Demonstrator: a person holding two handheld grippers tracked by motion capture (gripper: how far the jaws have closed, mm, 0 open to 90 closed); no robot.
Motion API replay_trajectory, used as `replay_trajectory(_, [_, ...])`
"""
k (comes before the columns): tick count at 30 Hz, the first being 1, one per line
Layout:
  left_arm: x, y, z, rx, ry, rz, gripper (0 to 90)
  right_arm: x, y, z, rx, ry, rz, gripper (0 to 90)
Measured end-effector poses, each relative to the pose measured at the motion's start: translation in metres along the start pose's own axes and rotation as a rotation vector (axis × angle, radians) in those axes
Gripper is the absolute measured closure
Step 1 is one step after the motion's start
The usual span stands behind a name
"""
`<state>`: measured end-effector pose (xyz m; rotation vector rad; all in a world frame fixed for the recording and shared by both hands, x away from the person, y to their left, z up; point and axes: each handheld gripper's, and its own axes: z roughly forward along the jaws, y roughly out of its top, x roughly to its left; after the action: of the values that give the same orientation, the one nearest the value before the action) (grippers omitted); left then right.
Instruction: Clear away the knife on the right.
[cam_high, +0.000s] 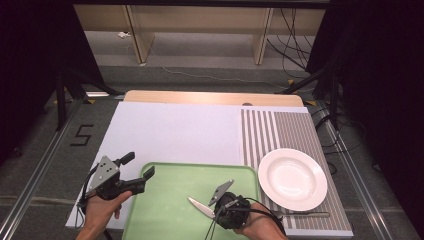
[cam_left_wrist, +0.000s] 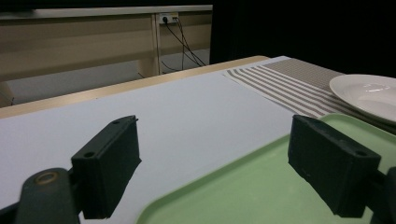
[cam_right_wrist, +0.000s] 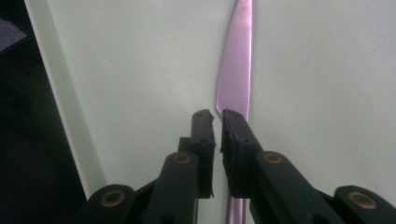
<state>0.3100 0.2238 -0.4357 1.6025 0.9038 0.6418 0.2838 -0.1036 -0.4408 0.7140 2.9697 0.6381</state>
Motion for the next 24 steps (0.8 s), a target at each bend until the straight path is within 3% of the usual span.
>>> replay_trajectory(11, [0.0,0.0,0.0,0.004,0.006,0.002,16.3,0.003,0.003,0.014,0.045,-0.016,-0.031,90.0])
replay_trajectory(17, [0.0,0.0,0.0,0.003,0.006,0.001,16.2,0.006,0.003,0.02,0.091,-0.055,-0.068,90.0])
replay_trajectory(24, [0.0,0.0,0.001,0.003,0.007,0.0,16.3,0.001,0.003,0.02,0.094,-0.101,-0.058,90.0])
